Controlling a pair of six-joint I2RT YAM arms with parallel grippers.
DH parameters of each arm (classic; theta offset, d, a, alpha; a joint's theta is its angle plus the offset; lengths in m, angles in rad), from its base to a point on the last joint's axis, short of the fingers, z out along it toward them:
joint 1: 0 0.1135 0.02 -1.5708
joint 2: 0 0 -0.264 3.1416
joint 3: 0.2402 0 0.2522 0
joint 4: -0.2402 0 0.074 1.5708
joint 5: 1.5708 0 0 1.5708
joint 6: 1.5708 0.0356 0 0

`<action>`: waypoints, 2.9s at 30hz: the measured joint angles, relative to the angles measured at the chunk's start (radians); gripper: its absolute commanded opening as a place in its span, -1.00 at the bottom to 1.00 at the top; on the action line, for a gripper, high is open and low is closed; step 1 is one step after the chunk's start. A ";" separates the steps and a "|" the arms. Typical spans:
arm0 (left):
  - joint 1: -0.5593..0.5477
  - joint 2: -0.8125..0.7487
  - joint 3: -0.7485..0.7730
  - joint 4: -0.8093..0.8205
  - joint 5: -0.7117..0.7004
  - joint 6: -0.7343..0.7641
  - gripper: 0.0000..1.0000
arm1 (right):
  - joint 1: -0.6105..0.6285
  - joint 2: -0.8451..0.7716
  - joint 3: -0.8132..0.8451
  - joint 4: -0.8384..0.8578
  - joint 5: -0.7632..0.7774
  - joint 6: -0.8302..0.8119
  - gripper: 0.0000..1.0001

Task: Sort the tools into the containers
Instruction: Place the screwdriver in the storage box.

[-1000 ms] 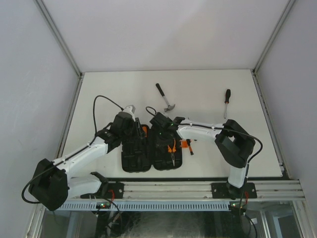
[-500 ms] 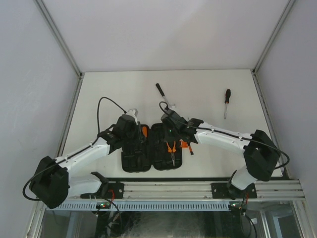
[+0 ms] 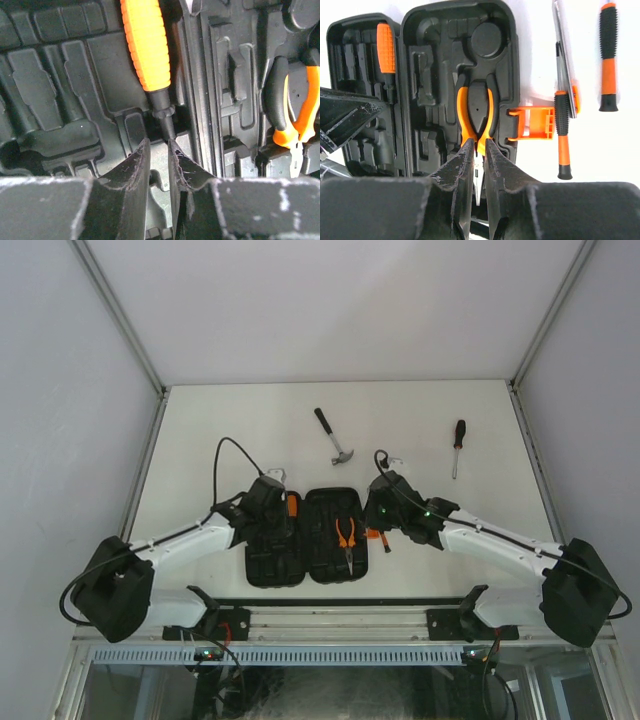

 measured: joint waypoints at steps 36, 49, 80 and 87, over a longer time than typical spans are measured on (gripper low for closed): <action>-0.009 0.155 0.144 -0.072 -0.019 0.020 -0.91 | -0.021 -0.015 -0.042 0.024 -0.015 0.007 -0.75; -0.023 0.235 0.245 -0.170 -0.040 0.060 -1.00 | -0.021 -0.015 -0.065 0.031 -0.015 0.014 -0.75; -0.090 0.345 0.277 -0.150 -0.135 0.039 -1.00 | -0.061 -0.151 -0.100 -0.005 -0.003 0.018 -0.75; -0.093 0.375 0.268 -0.023 -0.140 0.032 -0.99 | -0.079 -0.157 -0.100 -0.007 -0.007 0.015 -0.75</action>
